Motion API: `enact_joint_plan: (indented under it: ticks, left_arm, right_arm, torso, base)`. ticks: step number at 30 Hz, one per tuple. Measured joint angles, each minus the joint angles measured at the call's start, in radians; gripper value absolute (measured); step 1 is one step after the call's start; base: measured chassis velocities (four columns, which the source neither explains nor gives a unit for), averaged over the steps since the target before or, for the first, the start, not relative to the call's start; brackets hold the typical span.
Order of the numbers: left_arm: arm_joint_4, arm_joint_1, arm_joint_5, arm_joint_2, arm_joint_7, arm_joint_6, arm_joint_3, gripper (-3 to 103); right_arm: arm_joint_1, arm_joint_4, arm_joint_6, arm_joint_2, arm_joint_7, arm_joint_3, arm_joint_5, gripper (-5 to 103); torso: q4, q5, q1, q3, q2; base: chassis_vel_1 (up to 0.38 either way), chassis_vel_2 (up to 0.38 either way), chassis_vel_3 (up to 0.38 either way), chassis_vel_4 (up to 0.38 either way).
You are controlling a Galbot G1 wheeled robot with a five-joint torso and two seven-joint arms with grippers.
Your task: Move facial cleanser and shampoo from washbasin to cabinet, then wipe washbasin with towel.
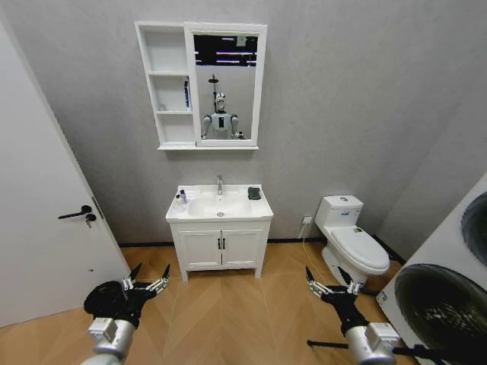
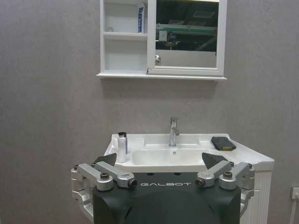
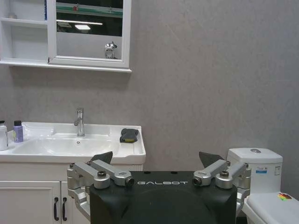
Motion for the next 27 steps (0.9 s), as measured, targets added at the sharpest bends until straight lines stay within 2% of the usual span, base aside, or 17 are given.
enact_joint_plan:
  ticks: [27]
  left_arm:
    - [-0.025,0.02,-0.003,-0.014,0.01,-0.011,-0.026,100]
  right_arm:
    - [-0.032,0.022,0.006,0.01,-0.067,0.005,-0.048,100]
  torso:
    - [-0.0001,0.0,0.0,0.0,0.0]
  base:
    - [0.0,0.0,0.0,0.0]
